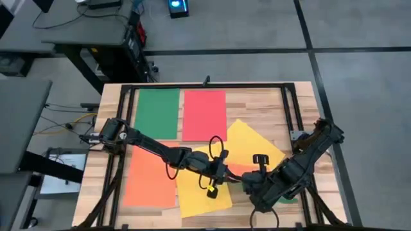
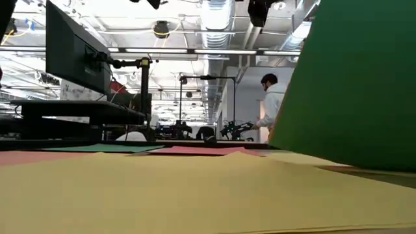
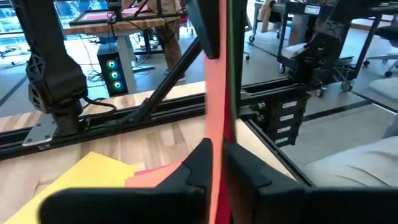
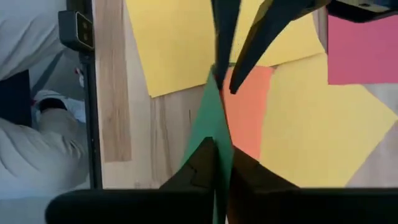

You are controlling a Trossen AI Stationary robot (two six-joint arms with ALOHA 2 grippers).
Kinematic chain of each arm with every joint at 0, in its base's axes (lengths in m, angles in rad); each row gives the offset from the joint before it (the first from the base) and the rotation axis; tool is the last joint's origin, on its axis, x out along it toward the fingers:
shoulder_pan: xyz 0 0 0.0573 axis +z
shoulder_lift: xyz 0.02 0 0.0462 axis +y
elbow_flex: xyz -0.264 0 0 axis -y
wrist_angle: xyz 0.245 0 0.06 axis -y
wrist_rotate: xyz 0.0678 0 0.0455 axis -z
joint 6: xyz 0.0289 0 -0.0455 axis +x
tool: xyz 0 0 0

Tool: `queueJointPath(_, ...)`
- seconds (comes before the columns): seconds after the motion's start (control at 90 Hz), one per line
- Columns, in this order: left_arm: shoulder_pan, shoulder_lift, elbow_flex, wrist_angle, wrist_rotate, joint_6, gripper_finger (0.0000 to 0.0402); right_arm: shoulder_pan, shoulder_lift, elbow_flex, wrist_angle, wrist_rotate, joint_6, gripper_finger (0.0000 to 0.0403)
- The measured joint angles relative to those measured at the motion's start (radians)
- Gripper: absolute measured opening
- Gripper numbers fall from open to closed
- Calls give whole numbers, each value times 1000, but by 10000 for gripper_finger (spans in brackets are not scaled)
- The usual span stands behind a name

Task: Organize paper
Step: Stack the orange paper on top of the orange paper

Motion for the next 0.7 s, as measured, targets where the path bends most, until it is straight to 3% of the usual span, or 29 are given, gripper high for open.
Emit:
queueJointPath(0.389, -1, 42, 16, -9, 1, -21, 139, -13, 0, 0, 5, 6, -29, 0)
queueJointPath(0.7, 16, 244, 269, -173, 26, -60, 150, -16, 0, 0, 5, 11, -36, 0)
